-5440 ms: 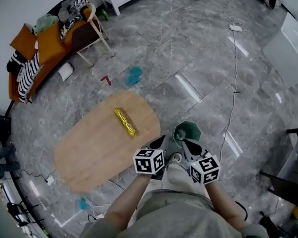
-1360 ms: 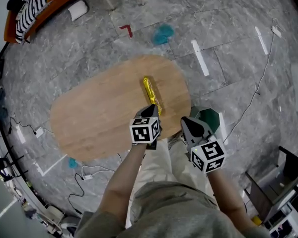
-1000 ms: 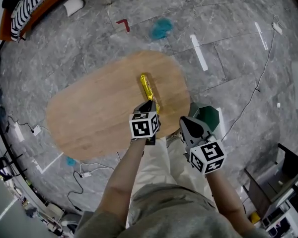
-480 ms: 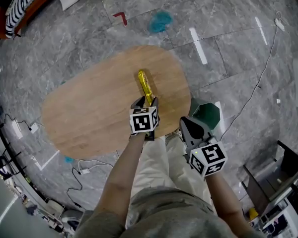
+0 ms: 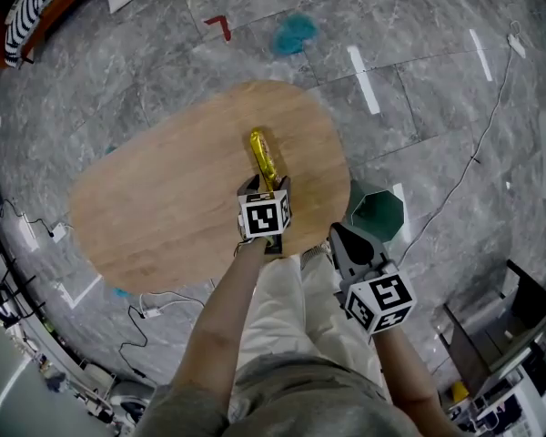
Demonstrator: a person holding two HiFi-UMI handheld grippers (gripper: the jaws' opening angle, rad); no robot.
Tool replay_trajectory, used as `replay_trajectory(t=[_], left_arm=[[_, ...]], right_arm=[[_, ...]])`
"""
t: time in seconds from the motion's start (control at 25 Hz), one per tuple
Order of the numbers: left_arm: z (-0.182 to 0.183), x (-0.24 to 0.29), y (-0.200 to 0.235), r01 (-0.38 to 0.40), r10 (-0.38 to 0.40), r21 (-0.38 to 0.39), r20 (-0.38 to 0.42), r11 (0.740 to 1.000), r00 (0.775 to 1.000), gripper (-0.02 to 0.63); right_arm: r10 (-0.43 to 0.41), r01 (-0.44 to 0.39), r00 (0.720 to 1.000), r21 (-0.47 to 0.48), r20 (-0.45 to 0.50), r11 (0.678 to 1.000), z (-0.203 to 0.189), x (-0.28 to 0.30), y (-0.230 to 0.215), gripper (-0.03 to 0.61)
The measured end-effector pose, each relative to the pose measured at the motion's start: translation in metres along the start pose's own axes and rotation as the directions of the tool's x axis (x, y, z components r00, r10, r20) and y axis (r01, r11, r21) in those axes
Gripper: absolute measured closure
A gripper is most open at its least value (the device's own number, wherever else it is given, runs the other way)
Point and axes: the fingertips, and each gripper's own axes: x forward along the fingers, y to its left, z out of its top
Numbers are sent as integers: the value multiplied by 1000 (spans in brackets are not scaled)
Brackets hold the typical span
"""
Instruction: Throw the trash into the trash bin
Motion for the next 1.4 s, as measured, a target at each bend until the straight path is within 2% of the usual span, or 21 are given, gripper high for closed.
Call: replay_trajectory(t=[0.76,0.84,0.92,1.16,1.4], left_arm=[[-7,30,10,-47,45,-48,-40,998,998,330],[-9,31,13,-74,72,-52,-44,996,996,359],[-8,31,17,-101,98,-61,-42,993,994,425],[-5,24,19,-106,104,-70,-26,992,994,471],[-1,17,15,-90,90,-51,-13,995,996,475]], right_arm=[[-33,34,999,60,-17,998,-22,5,-14,569],[-36,37,999,63,-13,997,-21,5,-15,569],[-35,36,999,59,-11,998,-20,5,-16,569],[-33,34,999,68,-21,997,-19,3,-12,569],[-34,35,999,58,-6,998,-14,0,-9,569]])
